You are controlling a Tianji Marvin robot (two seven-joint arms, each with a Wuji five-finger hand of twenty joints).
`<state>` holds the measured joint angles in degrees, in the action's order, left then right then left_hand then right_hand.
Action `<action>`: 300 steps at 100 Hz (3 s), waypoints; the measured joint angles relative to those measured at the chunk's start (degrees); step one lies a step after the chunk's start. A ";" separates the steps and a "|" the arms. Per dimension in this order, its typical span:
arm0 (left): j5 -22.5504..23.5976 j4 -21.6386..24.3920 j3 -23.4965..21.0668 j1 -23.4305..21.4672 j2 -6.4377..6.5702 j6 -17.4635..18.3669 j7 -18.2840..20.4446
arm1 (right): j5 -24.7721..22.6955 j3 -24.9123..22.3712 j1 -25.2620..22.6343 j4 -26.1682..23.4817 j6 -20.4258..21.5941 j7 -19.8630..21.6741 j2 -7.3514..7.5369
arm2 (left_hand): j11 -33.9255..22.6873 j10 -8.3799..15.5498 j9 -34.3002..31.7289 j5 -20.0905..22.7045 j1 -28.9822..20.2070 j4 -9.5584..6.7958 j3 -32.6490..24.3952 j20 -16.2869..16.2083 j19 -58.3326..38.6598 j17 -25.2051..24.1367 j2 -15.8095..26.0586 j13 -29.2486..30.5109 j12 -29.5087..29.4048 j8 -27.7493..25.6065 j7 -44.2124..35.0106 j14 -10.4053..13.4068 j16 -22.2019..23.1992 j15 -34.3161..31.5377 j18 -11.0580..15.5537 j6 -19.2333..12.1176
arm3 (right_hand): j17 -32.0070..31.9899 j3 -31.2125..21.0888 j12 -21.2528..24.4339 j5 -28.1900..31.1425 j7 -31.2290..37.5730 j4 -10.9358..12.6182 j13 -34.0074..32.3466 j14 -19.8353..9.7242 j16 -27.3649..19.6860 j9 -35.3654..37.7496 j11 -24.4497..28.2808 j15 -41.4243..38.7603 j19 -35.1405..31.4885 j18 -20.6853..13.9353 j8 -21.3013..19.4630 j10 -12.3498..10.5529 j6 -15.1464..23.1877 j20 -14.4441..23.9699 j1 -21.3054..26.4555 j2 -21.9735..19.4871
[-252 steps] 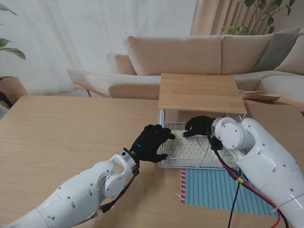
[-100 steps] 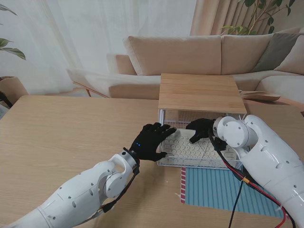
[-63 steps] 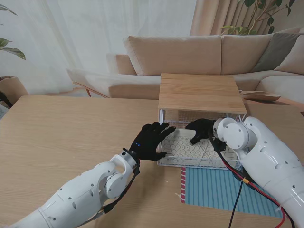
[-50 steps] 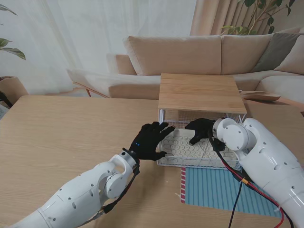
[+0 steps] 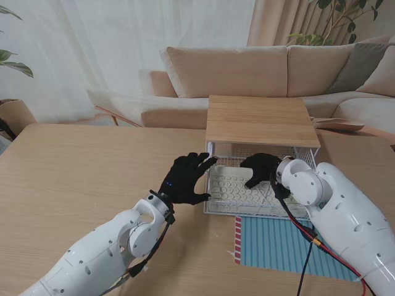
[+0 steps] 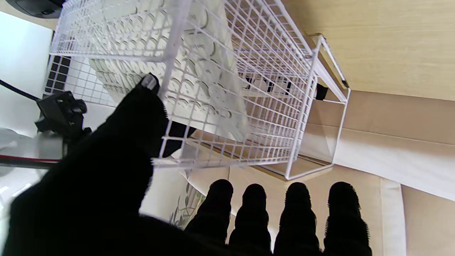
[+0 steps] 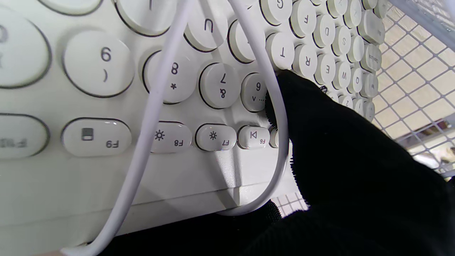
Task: Unroll the mouse pad and set up the keyboard and mouse from the tabletop organizer
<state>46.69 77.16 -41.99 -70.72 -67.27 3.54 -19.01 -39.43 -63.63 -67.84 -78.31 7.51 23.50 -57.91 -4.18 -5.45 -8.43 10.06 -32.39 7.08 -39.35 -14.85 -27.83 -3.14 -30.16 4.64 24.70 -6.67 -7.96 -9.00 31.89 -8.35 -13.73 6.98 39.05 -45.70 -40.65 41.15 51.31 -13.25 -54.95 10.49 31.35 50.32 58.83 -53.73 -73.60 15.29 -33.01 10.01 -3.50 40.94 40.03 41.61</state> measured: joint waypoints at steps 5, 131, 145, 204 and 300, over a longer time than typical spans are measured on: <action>-0.26 0.25 -0.77 -0.33 0.11 0.00 0.00 | -0.94 -0.65 -0.77 -0.45 0.96 -1.23 -0.11 | 0.06 -0.03 0.00 0.00 0.00 0.00 -0.01 0.00 0.24 0.00 0.10 0.00 0.00 0.00 0.00 0.00 0.00 0.01 0.00 0.08 | 0.38 0.00 -0.24 0.15 0.00 -0.04 -0.51 0.00 0.00 0.57 -0.09 -0.09 -0.62 0.09 -0.02 0.15 -0.41 0.13 0.00 0.07; -13.42 3.77 -8.46 -4.92 -1.29 0.17 -0.78 | -7.40 -10.77 -9.32 -9.33 10.24 -9.94 -0.81 | -8.68 -2.33 -2.45 0.00 -1.25 -0.38 -2.32 -2.39 -4.69 -0.09 4.43 0.04 -8.33 -5.55 -10.76 -0.08 -2.77 -3.87 -0.80 4.19 | 1.37 -2.27 -1.78 2.99 0.54 -0.64 -2.80 1.18 3.57 2.53 0.80 -8.64 -4.11 1.47 -0.76 2.21 -2.65 5.41 1.80 2.22; -14.74 4.51 -8.73 -4.94 -1.28 0.66 0.58 | -7.97 -12.11 -10.16 -10.47 11.52 -10.39 -0.91 | -9.79 -2.33 -2.56 0.00 -1.25 -0.39 -2.32 -2.77 -5.37 -0.10 4.43 0.05 -9.47 -6.10 -11.63 -0.09 -3.01 -4.00 -0.82 4.19 | 1.37 -2.63 -1.78 3.44 0.41 -0.64 -2.83 1.29 3.65 2.54 0.81 -8.73 -4.14 1.87 -0.76 2.25 -2.66 5.90 1.81 2.73; -23.95 5.08 -6.80 -2.49 -1.80 0.32 6.84 | -7.51 -15.35 -12.32 -13.56 14.47 -11.40 -0.92 | -11.62 -3.01 -3.03 0.00 0.09 -0.39 -2.71 -2.91 -6.86 -0.69 -2.37 0.07 -9.91 -6.34 -12.80 -0.85 -4.94 -5.85 -1.64 4.61 | 1.74 -2.65 -1.78 3.61 0.30 -0.64 -3.56 1.30 4.61 2.82 0.81 -9.46 -4.15 1.91 -0.76 2.30 -2.89 6.15 1.81 2.78; -35.31 5.00 -5.09 1.18 -4.09 -3.94 9.15 | -7.54 -19.21 -13.79 -16.26 21.37 -13.87 -1.05 | -6.83 -3.03 -2.96 0.00 0.26 -0.40 -6.39 -1.33 -4.41 -0.70 -9.94 0.07 -12.63 -4.13 -7.14 -0.83 -6.27 -2.93 -1.62 4.73 | -0.23 -2.66 -1.78 3.63 -0.09 -0.64 -3.60 0.77 6.39 2.79 0.82 -11.01 -3.97 1.58 -0.76 2.30 -2.91 6.76 1.82 2.78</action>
<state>11.38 82.16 -47.09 -69.54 -71.35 -0.40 -9.86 -46.97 -82.84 -81.63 -94.57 28.88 9.63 -58.96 -11.01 -8.48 -11.39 10.06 -32.13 6.69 -45.74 -16.18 -32.24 -3.84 -40.10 4.70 12.08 -10.80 -15.09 -9.83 25.63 -11.28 -15.36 11.71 38.82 -48.37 -42.43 44.79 51.22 -13.88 -58.55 11.26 37.75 53.11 59.65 -64.73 -77.57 16.86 -33.77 12.31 -6.40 47.70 41.85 44.40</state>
